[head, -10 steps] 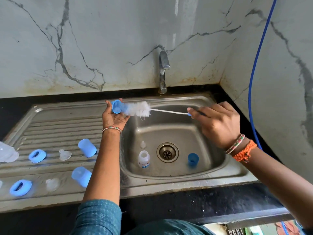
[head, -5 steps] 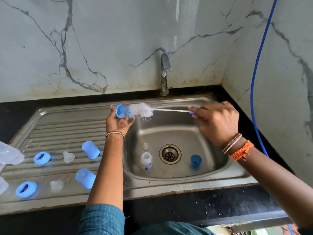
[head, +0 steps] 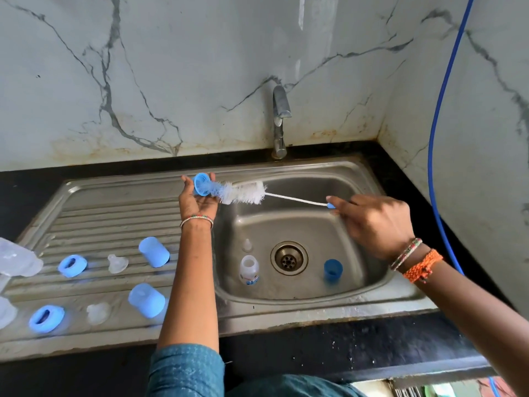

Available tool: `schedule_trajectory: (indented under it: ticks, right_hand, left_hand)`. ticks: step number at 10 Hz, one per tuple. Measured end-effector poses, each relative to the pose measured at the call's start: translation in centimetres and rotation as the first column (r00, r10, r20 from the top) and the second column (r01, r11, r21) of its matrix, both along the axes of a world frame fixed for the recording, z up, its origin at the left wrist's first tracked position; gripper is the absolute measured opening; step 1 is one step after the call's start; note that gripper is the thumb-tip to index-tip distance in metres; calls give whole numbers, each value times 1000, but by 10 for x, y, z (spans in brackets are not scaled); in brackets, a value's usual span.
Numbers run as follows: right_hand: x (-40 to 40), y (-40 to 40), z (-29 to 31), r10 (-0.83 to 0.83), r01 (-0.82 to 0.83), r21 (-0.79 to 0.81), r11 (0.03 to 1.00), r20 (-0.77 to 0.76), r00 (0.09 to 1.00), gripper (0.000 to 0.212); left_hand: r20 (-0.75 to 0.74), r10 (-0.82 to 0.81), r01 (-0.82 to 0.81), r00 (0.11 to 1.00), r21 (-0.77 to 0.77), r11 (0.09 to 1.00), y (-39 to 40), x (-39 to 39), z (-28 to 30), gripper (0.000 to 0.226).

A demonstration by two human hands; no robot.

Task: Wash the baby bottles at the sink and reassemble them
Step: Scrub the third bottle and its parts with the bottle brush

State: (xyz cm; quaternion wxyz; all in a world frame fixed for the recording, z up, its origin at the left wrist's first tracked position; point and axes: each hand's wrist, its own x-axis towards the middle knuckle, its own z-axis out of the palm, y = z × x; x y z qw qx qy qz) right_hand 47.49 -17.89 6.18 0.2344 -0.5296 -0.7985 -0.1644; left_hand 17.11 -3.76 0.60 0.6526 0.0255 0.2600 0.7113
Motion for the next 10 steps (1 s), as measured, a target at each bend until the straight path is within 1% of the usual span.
schedule_trajectory:
  ticks: [1, 2, 3, 4, 5, 6, 7, 8, 9, 10]
  right_hand:
    - [7, 9, 11, -513, -295, -836, 462, -524, 680, 22]
    - [21, 19, 3, -688, -484, -836, 257, -510, 516, 31]
    - [19, 8, -3, -437, -219, -790, 572, -519, 734, 24]
    - [34, -10, -21, -97, 97, -35, 995, -16, 995, 30]
    - [65, -17, -33, -173, 180, 126, 976, -69, 983, 35]
    - [71, -3, -37, -322, 335, 43, 941, -185, 929, 34]
    - [54, 18, -39, -306, 310, 3, 951, -163, 938, 36]
    - [38, 42, -42, -265, 266, -23, 964, -189, 946, 33]
    - [23, 65, -49, -253, 252, -27, 967, -191, 949, 34]
    - [19, 88, -59, -163, 161, -24, 987, -193, 968, 32]
  left_hand:
    - [-32, -24, 24, 999, 0, 1000, 1, 7, 1, 22]
    - [-64, -41, 40, 997, -16, 999, 0, 13, -8, 23]
    - [-125, -35, 27, 992, -69, 997, 3, 21, -15, 26]
    - [-124, -16, 1, 992, -124, 992, 13, 6, -15, 31]
    - [-171, -3, -25, 985, -158, 987, 31, -19, -19, 24]
    - [-394, -228, 139, 890, -240, 961, 44, -6, -30, 19]
    - [-669, -385, 224, 636, -318, 921, 53, 24, -54, 16]
    - [-884, -417, 258, 210, -362, 896, 62, 44, -88, 12]
    - [-905, -377, 305, -199, -423, 853, 70, 56, -123, 24]
    - [-845, -328, 358, -423, -488, 796, 83, 65, -155, 34]
